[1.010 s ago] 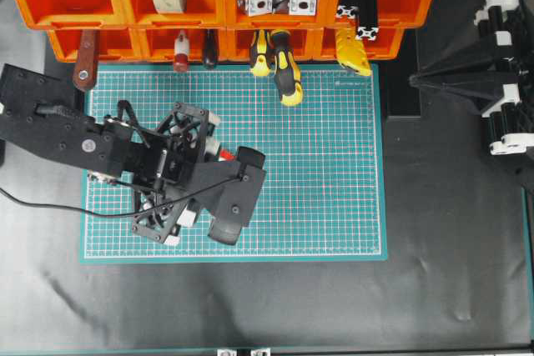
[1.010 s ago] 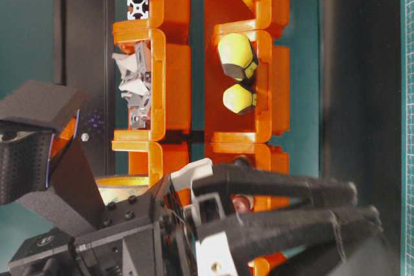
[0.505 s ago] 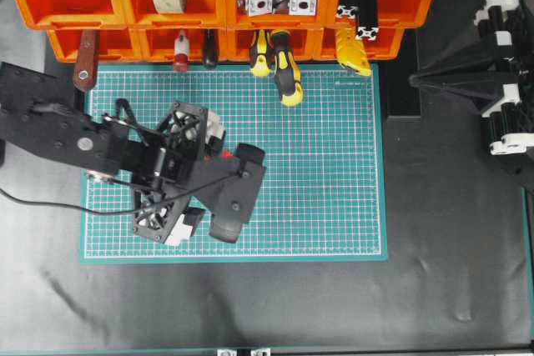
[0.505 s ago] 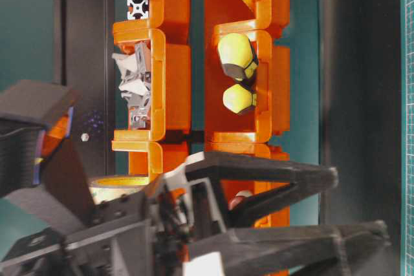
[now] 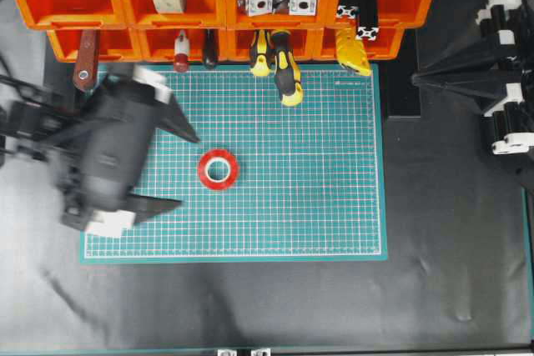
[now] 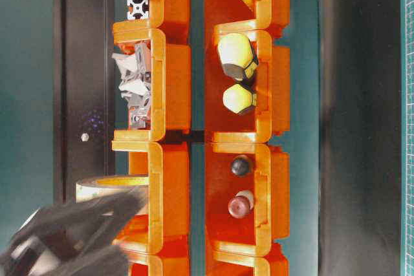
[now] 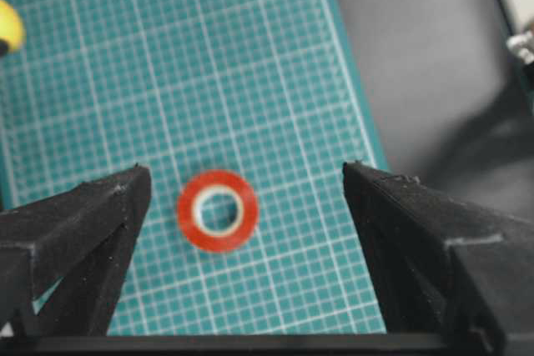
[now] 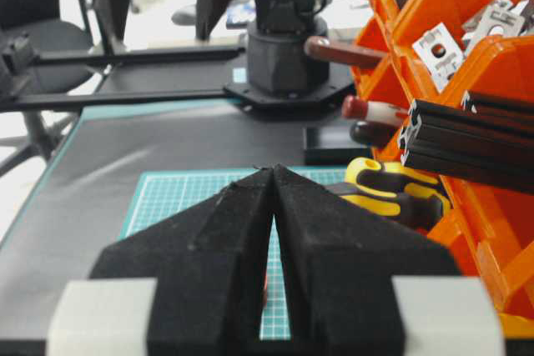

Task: Pick vinyl tape from container rack with left arm.

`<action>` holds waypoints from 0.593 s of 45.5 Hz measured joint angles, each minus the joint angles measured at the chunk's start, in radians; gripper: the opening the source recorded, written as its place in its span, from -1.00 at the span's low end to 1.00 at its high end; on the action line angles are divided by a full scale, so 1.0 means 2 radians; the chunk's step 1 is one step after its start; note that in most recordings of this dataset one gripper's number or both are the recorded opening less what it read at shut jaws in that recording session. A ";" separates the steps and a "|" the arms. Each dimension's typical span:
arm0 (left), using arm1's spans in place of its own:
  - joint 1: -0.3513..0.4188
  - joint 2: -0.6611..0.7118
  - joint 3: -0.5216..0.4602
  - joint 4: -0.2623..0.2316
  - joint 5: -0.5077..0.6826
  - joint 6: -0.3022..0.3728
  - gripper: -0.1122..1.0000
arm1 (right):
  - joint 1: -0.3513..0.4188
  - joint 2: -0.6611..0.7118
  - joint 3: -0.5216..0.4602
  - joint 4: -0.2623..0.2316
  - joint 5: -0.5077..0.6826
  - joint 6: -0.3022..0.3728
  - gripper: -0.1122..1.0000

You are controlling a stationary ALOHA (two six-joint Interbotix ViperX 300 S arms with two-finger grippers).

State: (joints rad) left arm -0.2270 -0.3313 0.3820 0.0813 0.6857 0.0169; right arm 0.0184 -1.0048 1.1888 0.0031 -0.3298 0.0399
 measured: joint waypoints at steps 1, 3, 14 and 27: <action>0.000 -0.008 0.005 0.000 -0.004 -0.001 0.83 | 0.000 0.000 0.000 0.000 -0.001 0.000 -0.79; 0.000 -0.020 0.015 0.000 -0.008 -0.002 0.83 | 0.000 -0.001 0.000 0.000 0.000 0.000 -0.79; -0.005 -0.074 0.058 0.000 -0.048 -0.008 0.83 | 0.000 -0.002 -0.001 0.000 0.000 0.000 -0.79; -0.004 -0.098 0.073 0.000 -0.072 -0.006 0.80 | 0.000 -0.002 -0.002 0.000 0.001 0.001 -0.79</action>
State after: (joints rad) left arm -0.2347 -0.5277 0.5277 0.0813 0.5415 0.0046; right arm 0.0184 -1.0094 1.1858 0.0031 -0.3283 0.0414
